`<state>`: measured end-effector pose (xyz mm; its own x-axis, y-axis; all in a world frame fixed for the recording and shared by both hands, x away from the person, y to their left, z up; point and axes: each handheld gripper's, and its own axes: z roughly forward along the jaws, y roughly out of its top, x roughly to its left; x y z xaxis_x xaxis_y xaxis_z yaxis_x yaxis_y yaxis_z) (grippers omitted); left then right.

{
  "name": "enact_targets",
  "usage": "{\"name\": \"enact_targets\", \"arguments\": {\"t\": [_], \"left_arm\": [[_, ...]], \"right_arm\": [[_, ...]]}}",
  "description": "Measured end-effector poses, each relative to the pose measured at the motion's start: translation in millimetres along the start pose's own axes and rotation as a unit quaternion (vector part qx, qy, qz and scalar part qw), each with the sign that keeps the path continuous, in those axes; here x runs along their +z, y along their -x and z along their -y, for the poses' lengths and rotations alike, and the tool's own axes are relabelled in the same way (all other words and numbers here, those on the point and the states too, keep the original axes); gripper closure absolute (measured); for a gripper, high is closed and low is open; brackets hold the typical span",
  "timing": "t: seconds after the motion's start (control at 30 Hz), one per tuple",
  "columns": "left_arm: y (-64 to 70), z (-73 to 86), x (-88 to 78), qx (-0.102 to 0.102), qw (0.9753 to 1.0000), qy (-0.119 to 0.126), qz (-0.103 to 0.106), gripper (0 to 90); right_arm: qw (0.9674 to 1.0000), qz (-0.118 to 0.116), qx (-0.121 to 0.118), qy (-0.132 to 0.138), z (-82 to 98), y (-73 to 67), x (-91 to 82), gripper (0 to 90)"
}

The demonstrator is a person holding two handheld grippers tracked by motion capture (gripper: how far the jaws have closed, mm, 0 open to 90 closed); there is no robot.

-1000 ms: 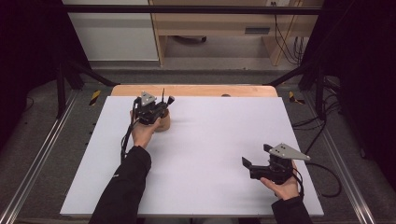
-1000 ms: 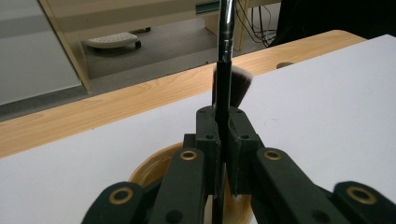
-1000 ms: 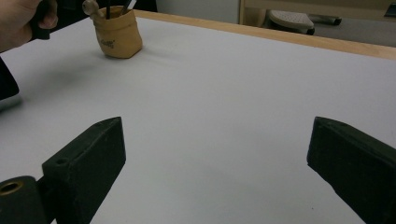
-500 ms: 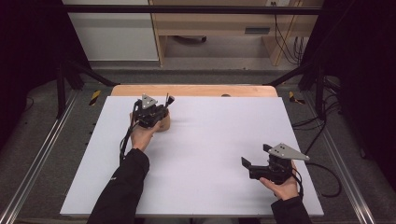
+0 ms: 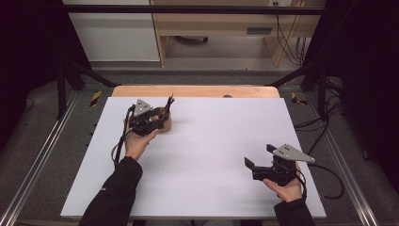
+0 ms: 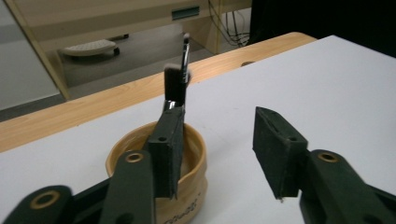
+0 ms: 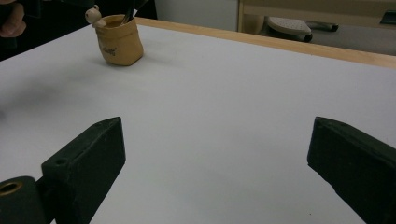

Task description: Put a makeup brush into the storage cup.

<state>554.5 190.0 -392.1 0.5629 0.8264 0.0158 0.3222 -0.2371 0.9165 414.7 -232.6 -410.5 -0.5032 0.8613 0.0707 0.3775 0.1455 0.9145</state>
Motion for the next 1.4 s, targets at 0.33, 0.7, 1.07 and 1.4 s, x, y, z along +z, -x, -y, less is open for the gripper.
{"name": "enact_targets", "arguments": {"t": [0.33, 0.7, 1.07, 1.4], "left_arm": [[9.2, 0.8, -35.1, 0.015, 0.9997, 0.016, 0.015, 31.4], [12.4, 13.4, -69.9, 0.019, 0.9994, 0.022, 0.021, 22.5], [17.7, 27.4, -98.1, 0.018, 0.9989, 0.032, 0.029, 16.8], [16.4, 46.2, -116.7, 0.017, 0.9989, 0.031, 0.030, 12.7]], "right_arm": [[1.0000, -0.002, -0.001, 0.007, -1.3, 2.7, -4.8, 4.7], [0.9998, -0.013, -0.010, 0.014, -2.4, 2.8, -8.7, 4.6], [0.9996, -0.020, -0.012, 0.018, -3.4, 1.7, -10.9, 4.7], [0.9995, -0.022, -0.012, 0.022, -4.7, 0.6, -12.8, 4.7]]}}
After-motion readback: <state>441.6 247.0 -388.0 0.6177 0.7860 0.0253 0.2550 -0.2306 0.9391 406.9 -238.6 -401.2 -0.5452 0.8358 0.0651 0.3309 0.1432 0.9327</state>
